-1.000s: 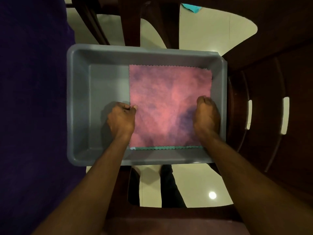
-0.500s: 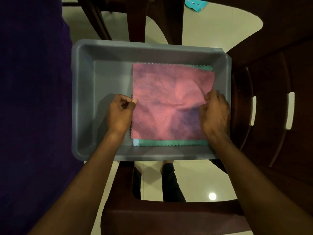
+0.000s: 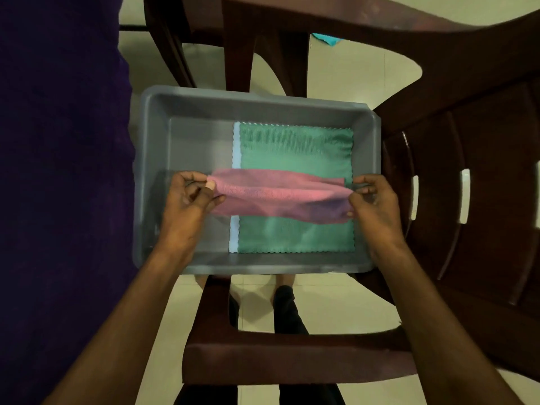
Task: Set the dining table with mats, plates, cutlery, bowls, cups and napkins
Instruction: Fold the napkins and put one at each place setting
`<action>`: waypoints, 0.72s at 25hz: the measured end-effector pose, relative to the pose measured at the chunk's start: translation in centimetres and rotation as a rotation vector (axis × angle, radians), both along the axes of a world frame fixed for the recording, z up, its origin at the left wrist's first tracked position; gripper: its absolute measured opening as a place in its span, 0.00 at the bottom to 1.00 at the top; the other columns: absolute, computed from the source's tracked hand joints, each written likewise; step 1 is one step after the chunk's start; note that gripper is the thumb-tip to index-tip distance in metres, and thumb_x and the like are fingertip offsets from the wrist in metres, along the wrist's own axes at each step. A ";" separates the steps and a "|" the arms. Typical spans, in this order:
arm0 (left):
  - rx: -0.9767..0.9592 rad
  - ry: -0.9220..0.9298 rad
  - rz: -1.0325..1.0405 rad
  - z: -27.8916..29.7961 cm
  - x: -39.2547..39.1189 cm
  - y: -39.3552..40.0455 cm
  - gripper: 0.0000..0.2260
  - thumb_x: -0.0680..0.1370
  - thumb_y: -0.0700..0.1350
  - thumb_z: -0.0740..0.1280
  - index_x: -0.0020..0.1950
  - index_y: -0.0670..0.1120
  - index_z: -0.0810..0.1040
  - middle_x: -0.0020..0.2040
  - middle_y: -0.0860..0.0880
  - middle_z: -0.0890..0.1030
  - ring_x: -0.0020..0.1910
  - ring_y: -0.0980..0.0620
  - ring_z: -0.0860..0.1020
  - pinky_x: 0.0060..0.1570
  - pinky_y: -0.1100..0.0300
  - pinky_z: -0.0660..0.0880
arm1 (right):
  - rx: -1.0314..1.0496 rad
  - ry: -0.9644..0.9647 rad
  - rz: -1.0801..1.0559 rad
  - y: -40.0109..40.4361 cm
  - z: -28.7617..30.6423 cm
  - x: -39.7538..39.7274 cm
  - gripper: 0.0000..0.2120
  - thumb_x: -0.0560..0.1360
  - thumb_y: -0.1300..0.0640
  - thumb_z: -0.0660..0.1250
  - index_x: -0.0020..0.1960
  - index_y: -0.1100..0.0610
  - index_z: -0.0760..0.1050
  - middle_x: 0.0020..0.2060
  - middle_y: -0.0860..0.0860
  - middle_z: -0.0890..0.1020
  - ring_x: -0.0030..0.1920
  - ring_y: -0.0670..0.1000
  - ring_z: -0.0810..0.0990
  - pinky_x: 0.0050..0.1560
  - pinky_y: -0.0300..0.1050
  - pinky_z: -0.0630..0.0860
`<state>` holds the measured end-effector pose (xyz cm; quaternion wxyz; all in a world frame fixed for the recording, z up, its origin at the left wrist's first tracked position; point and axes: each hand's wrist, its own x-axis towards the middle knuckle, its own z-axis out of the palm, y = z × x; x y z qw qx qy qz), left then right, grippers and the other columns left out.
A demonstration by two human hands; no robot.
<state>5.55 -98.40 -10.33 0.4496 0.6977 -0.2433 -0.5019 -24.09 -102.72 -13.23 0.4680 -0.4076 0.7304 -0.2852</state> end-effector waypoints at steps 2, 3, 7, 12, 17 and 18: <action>0.019 -0.046 -0.065 2.1 0.7 0.6 0.12 0.81 0.37 0.68 0.63 0.46 0.73 0.50 0.49 0.83 0.54 0.53 0.83 0.55 0.59 0.81 | 0.007 -0.108 0.035 1.0 2.1 -0.6 0.21 0.72 0.75 0.66 0.59 0.55 0.78 0.54 0.54 0.80 0.52 0.47 0.79 0.46 0.36 0.77; 0.026 -0.072 -0.102 3.3 1.1 1.0 0.14 0.80 0.38 0.69 0.65 0.46 0.75 0.50 0.49 0.83 0.55 0.53 0.83 0.56 0.58 0.81 | 0.008 -0.166 0.035 1.5 3.4 -0.6 0.24 0.70 0.77 0.66 0.58 0.54 0.79 0.54 0.54 0.80 0.52 0.47 0.79 0.48 0.35 0.77; -0.010 -0.146 -0.162 9.5 2.0 2.2 0.12 0.80 0.39 0.70 0.62 0.50 0.81 0.55 0.49 0.84 0.58 0.50 0.82 0.63 0.47 0.79 | -0.002 -0.308 0.028 2.8 9.6 -0.9 0.29 0.66 0.80 0.67 0.56 0.51 0.82 0.56 0.57 0.81 0.57 0.49 0.81 0.54 0.38 0.78; -0.047 -0.291 -0.200 16.4 2.8 3.2 0.12 0.80 0.40 0.71 0.62 0.49 0.83 0.58 0.51 0.85 0.60 0.55 0.82 0.64 0.50 0.78 | -0.267 0.245 0.482 2.7 15.4 -0.8 0.16 0.70 0.68 0.75 0.55 0.54 0.85 0.48 0.47 0.82 0.51 0.54 0.79 0.50 0.41 0.76; -0.078 -0.454 -0.203 22.0 4.6 4.5 0.14 0.77 0.40 0.74 0.63 0.49 0.83 0.54 0.51 0.86 0.54 0.55 0.83 0.60 0.49 0.80 | -0.417 0.437 0.553 2.4 22.8 -0.6 0.07 0.72 0.63 0.75 0.50 0.56 0.85 0.43 0.49 0.82 0.45 0.54 0.76 0.42 0.46 0.72; -0.071 -0.453 -0.198 23.0 4.8 4.8 0.15 0.76 0.40 0.75 0.63 0.48 0.83 0.53 0.50 0.86 0.53 0.55 0.83 0.59 0.50 0.81 | -0.431 0.424 0.507 2.5 24.2 -0.7 0.09 0.72 0.63 0.75 0.50 0.54 0.85 0.43 0.48 0.83 0.45 0.53 0.78 0.44 0.50 0.75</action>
